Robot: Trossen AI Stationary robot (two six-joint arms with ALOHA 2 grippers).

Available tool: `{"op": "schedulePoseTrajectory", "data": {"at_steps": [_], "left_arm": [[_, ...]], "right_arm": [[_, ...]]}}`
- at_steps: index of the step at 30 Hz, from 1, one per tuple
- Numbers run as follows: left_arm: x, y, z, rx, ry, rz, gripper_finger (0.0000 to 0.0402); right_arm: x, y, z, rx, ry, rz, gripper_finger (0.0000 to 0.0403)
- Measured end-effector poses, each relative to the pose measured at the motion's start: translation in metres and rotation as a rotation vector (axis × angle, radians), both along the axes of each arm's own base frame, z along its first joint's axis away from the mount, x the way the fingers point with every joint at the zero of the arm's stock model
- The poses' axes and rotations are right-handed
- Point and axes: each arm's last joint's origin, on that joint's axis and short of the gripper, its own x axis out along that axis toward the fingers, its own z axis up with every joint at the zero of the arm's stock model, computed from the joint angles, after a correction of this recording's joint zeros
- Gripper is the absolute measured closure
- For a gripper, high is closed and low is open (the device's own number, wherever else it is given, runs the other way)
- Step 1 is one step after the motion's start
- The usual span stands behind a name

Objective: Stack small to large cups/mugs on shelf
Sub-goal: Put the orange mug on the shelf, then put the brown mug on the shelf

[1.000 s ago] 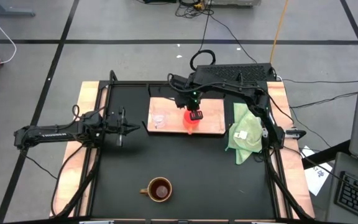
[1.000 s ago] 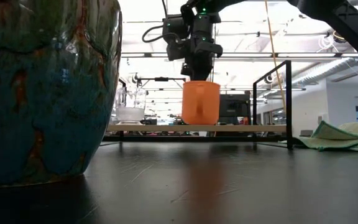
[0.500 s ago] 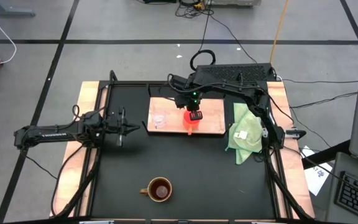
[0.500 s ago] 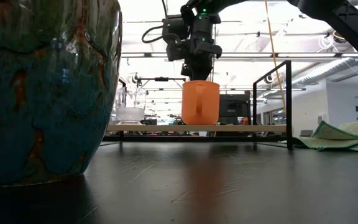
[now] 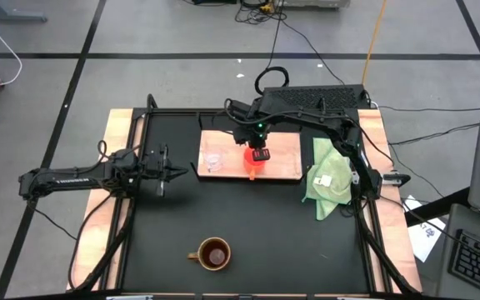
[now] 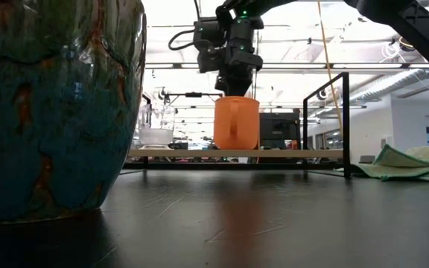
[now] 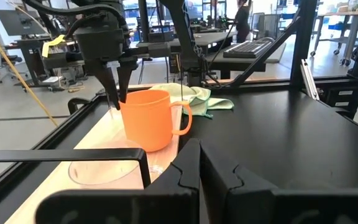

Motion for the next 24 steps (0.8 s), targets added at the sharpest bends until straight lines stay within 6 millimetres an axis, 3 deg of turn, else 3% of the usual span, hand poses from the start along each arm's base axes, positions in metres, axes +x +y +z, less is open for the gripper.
{"op": "schedulePoseTrajectory", "data": {"at_steps": [7, 15, 24], "left_arm": [[0.000, 0.000, 0.000, 0.003, 0.000, 0.000, 0.0396], [0.000, 0.000, 0.000, 0.003, -0.001, 0.000, 0.0396], [0.000, 0.000, 0.001, 0.002, -0.007, 0.000, 0.0396]], "right_arm": [[0.001, 0.000, 0.000, -0.001, -0.008, -0.011, 0.0329], [0.003, 0.002, 0.003, -0.048, -0.019, -0.008, 0.0319], [-0.011, 0.031, 0.055, -0.129, -0.168, 0.004, 0.0319]]}}
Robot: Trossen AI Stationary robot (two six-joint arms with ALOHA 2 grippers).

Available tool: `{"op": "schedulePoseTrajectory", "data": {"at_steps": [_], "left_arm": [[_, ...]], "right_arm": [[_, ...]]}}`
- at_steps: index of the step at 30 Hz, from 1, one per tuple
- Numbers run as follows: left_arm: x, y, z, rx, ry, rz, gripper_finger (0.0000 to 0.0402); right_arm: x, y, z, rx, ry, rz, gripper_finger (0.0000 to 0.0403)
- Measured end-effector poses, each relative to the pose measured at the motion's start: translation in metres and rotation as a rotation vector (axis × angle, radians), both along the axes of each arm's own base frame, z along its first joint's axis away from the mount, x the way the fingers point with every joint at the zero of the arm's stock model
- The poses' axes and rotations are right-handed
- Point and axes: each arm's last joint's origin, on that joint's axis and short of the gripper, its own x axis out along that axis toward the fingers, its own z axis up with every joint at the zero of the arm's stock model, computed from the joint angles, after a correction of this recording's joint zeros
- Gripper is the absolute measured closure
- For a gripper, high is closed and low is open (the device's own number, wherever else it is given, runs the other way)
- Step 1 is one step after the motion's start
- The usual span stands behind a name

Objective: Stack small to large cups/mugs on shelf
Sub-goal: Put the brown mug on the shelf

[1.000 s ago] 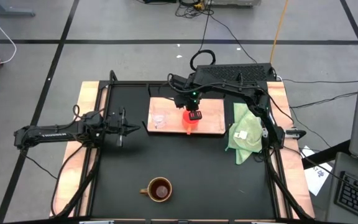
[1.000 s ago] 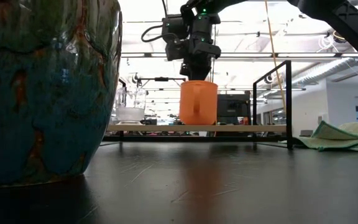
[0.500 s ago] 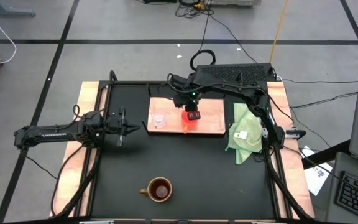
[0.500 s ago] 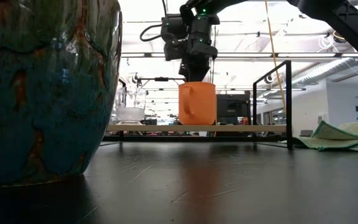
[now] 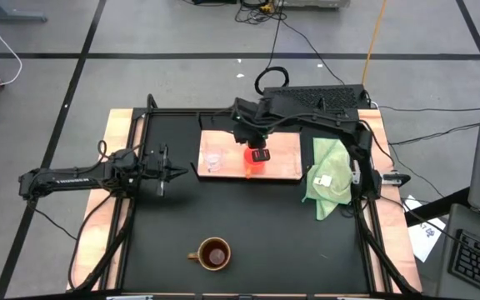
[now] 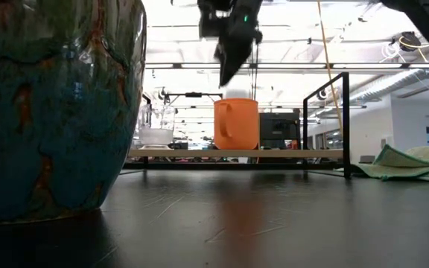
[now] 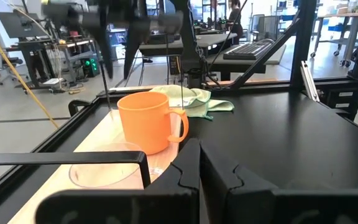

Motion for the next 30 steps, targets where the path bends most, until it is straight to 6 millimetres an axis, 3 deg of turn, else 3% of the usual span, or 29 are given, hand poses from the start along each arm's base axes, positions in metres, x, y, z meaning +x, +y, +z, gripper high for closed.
{"op": "schedulePoseTrajectory", "data": {"at_steps": [7, 12, 21, 25, 30], "left_arm": [[0.000, 0.000, 0.000, -0.020, -0.003, 0.001, 0.0396], [0.000, 0.000, 0.000, -0.042, -0.003, -0.004, 0.0396], [0.000, 0.000, 0.001, -0.033, -0.007, -0.005, 0.0396], [0.000, 0.000, 0.001, -0.033, -0.008, -0.005, 0.0396], [0.000, 0.000, 0.001, -0.032, -0.012, -0.005, 0.0396]], "right_arm": [[-0.029, 0.042, 0.051, 0.081, -0.120, -0.073, 0.0337], [-0.049, 0.095, 0.068, 0.102, -0.082, 0.045, 0.0396], [-0.080, 0.175, 0.093, 0.017, -0.166, 0.082, 0.0401], [-0.093, 0.208, 0.086, -0.031, -0.157, 0.099, 0.0402], [-0.114, 0.233, 0.049, -0.087, -0.086, 0.084, 0.0402]]}}
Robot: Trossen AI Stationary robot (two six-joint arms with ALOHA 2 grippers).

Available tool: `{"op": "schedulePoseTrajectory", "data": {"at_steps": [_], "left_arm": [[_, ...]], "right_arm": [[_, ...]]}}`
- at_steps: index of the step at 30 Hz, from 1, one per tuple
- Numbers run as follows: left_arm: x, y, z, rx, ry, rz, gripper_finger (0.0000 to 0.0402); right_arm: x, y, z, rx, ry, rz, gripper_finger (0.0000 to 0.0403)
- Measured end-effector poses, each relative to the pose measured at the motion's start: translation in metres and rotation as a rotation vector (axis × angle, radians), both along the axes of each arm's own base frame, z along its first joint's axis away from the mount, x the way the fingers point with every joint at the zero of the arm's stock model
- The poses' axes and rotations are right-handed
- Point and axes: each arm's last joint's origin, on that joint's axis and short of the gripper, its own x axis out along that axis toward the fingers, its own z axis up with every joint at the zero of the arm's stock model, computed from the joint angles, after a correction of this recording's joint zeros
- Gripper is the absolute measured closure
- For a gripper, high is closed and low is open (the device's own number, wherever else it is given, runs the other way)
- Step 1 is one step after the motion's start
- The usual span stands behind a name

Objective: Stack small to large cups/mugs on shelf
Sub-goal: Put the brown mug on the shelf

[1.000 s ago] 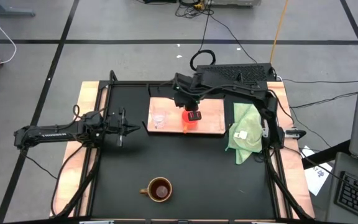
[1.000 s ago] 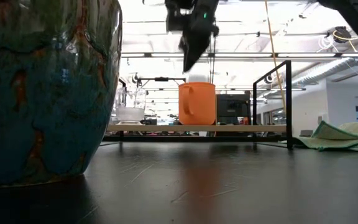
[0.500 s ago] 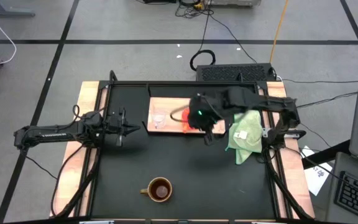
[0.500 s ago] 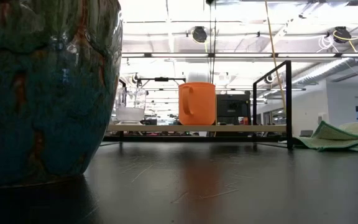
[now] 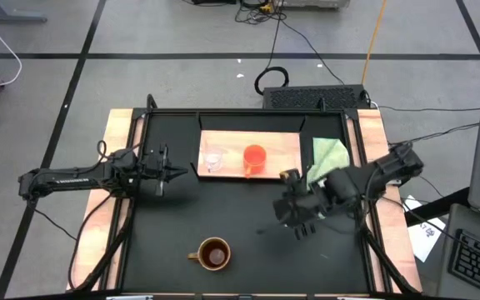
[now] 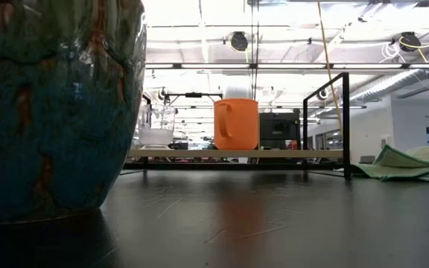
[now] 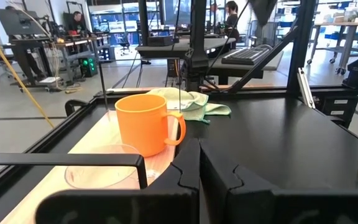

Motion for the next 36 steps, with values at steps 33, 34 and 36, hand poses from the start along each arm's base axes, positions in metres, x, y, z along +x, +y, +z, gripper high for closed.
{"op": "schedulePoseTrajectory", "data": {"at_steps": [33, 34, 36], "left_arm": [[0.000, -0.002, 0.002, -0.036, -0.023, -0.082, 0.0396], [0.000, -0.004, 0.001, -0.044, -0.008, -0.129, 0.0396], [-0.001, -0.007, 0.000, -0.053, 0.009, -0.220, 0.0396]], "right_arm": [[-0.137, -0.050, -0.171, 0.492, -0.975, 0.050, 0.0403], [-0.139, -0.051, -0.175, 0.495, -0.999, 0.056, 0.0403], [-0.143, -0.053, -0.182, 0.497, -1.038, 0.065, 0.0403]]}}
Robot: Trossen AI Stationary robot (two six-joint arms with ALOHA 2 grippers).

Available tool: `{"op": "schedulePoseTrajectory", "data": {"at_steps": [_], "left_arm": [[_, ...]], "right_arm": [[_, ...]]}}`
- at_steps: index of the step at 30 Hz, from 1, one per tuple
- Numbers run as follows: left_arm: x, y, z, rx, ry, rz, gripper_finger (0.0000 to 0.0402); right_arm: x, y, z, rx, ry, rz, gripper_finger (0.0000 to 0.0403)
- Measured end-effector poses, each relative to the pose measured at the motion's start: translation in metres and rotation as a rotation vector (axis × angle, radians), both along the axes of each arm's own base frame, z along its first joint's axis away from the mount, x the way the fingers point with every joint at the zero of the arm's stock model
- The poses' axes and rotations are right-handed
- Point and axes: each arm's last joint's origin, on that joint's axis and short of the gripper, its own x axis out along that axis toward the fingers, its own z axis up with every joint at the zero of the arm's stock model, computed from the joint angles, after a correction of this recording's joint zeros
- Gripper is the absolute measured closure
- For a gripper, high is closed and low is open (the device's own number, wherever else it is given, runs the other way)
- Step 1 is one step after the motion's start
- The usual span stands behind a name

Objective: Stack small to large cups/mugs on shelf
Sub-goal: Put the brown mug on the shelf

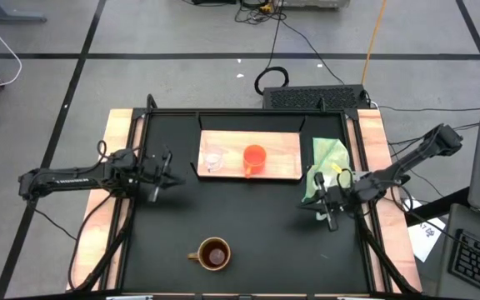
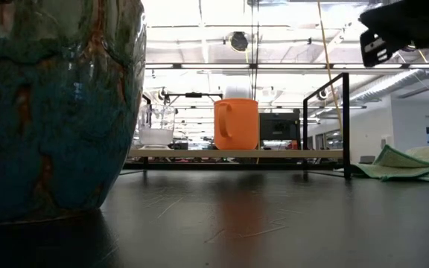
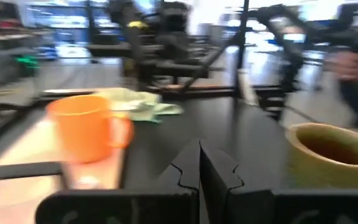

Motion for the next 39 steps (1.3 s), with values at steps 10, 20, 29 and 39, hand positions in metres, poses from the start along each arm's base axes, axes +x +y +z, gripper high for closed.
{"op": "schedulePoseTrajectory", "data": {"at_steps": [10, 20, 29, 39], "left_arm": [[-0.001, -0.018, 0.006, -0.091, 0.053, -0.176, 0.0396], [-0.001, -0.047, -0.002, -0.202, 0.215, -0.359, 0.0396], [0.002, -0.085, -0.021, -0.263, 0.402, -0.350, 0.0396], [0.005, -0.128, -0.030, -0.235, 0.355, -0.471, 0.0354]], "right_arm": [[-0.009, -0.006, -0.014, 0.024, -0.046, -0.010, 0.0403], [-0.008, -0.006, -0.014, 0.033, -0.045, -0.010, 0.0403], [-0.008, -0.006, -0.015, 0.027, -0.036, -0.010, 0.0403], [-0.008, -0.006, -0.015, 0.022, -0.040, -0.010, 0.0403]]}}
